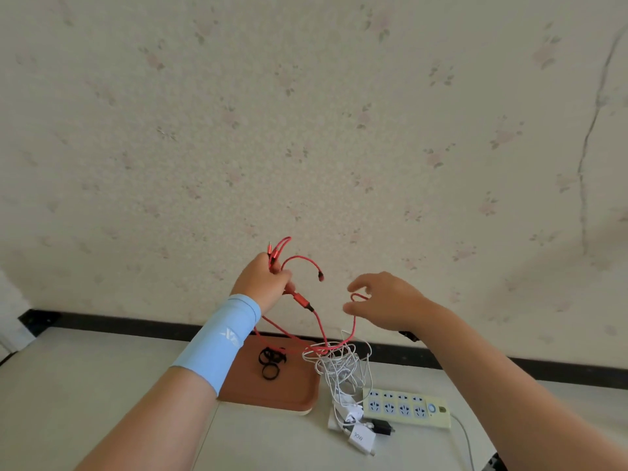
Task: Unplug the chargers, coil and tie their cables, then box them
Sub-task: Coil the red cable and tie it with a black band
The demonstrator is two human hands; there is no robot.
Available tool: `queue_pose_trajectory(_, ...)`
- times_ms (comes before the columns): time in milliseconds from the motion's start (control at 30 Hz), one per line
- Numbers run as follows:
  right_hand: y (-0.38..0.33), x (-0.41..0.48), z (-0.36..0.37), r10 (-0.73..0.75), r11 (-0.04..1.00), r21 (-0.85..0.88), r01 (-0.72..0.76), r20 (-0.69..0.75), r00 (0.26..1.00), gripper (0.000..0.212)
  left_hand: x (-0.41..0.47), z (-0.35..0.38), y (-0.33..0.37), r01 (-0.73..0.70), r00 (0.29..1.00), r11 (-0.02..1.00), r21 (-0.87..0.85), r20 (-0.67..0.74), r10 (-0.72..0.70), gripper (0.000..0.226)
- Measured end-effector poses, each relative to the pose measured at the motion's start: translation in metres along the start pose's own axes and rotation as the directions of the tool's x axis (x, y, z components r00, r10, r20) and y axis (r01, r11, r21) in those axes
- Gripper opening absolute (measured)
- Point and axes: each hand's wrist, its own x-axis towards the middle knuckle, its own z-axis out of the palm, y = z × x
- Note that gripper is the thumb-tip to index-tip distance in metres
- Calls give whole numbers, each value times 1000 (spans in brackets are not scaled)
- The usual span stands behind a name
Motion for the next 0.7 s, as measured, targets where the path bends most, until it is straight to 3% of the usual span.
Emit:
queue_pose_trajectory(100, -14, -2, 5, -72, 981, 178, 75, -25, 997, 37, -3, 9, 8, 81, 996, 984, -159, 39, -76, 8)
queue_pose_trajectory(233, -22, 0, 17, -127, 986, 112, 126, -1, 992, 35, -3, 20, 15, 190, 979, 881, -434, 151, -136, 12)
queue_pose_trajectory(300, -18, 5, 14, -135, 974, 181, 134, -9, 991, 31, 1, 19, 14, 216, 975, 806, -550, 78, -208, 11)
queue_pose_trajectory(400, -13, 9, 8, -114, 968, 229, 105, 27, 993, 30, 13, 6, 4, 261, 915, 579, -773, 8, -403, 19)
queue_pose_trajectory(567, -14, 6, 17, -85, 986, 155, 54, 196, 977, 43, 14, -1, -6, 304, 845, 105, -947, 217, -489, 17)
queue_pose_trajectory(633, -14, 8, 15, -89, 985, 164, 58, 189, 978, 42, 17, -2, -11, 290, 830, 27, -957, 238, -505, 25)
queue_pose_trajectory(700, -11, 11, 13, -89, 989, 128, 71, 141, 986, 42, 22, -4, -15, 260, 827, 50, -964, 195, -528, 34)
